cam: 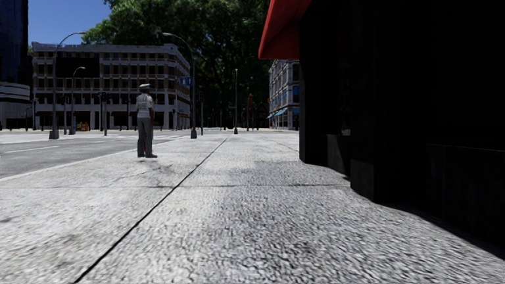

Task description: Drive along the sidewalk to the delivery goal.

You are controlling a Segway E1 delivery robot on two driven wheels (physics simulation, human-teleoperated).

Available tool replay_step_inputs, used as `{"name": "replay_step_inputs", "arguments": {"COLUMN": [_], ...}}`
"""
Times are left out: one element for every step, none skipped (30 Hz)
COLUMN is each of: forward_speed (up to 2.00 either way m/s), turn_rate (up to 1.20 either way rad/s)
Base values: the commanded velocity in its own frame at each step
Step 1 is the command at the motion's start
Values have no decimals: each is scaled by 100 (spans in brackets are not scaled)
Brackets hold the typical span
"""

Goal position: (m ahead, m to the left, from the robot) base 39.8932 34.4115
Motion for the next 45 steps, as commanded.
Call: {"name": "replay_step_inputs", "arguments": {"forward_speed": [200,200,200,200,200,200,200,200,200,200,200,200,200,200,200,200,200,200,200,200,200,200,200,200,200,200,200,200,200,200,200,200,200,200,200,200,200,200,200,200,200,200,200,200,200], "turn_rate": [30,30,30,30,30,27,0,0,0,0,0,0,0,0,0,0,0,0,0,0,0,0,0,0,0,0,0,0,0,0,0,0,0,0,0,0,0,0,0,0,0,0,0,0,0]}}
